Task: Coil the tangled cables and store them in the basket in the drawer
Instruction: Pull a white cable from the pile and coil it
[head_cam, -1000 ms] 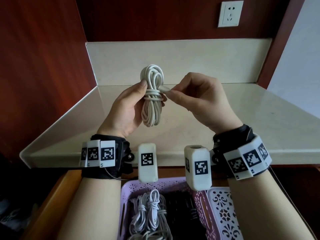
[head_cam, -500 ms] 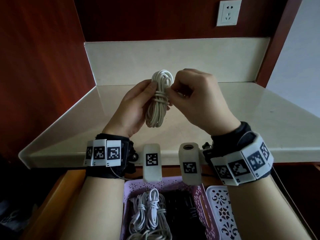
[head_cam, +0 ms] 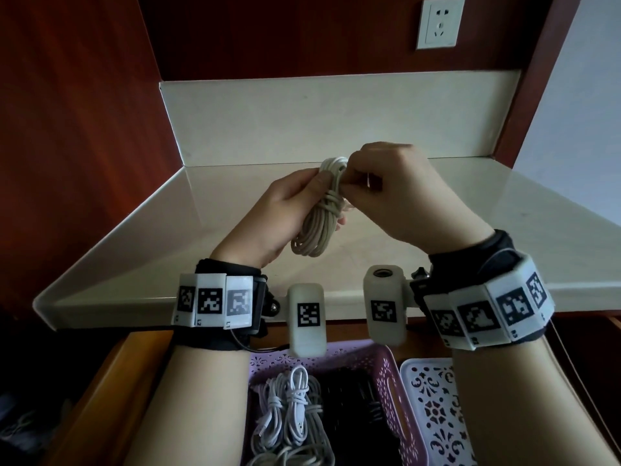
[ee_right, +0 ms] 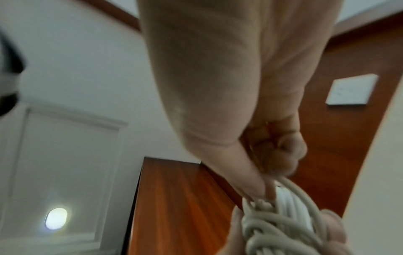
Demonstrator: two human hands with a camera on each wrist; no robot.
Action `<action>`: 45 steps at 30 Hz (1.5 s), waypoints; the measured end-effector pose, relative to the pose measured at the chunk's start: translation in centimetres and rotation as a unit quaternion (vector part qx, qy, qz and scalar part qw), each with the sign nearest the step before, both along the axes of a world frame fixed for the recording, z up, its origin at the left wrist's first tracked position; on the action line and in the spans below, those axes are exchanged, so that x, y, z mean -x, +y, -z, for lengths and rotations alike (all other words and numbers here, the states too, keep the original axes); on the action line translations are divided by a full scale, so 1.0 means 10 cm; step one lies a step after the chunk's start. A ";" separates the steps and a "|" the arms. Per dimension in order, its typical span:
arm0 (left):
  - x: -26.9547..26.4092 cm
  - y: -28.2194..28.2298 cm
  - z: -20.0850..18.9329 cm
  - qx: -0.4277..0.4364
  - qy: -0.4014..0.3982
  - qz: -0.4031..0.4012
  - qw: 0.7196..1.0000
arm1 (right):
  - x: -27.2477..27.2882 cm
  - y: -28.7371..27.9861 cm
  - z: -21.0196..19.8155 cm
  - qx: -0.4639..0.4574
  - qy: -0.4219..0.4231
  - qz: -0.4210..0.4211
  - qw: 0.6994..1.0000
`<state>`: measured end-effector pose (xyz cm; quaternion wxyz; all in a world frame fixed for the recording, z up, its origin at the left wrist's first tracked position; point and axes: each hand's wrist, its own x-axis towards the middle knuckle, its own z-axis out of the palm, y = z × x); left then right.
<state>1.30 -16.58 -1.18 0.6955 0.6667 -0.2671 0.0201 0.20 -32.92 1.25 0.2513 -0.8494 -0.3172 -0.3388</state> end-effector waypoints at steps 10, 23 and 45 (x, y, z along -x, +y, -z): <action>0.04 0.06 -0.05 0.057 0.075 0.001 0.996 | -0.01 -0.03 0.04 -0.243 0.214 -0.132 0.937; 0.06 -0.02 0.00 0.048 0.077 0.032 0.995 | -0.18 0.01 0.21 -0.374 0.268 -0.167 0.872; -0.14 0.08 0.09 0.023 -0.022 -0.065 0.997 | -0.23 0.11 0.35 -0.298 0.377 -0.217 0.850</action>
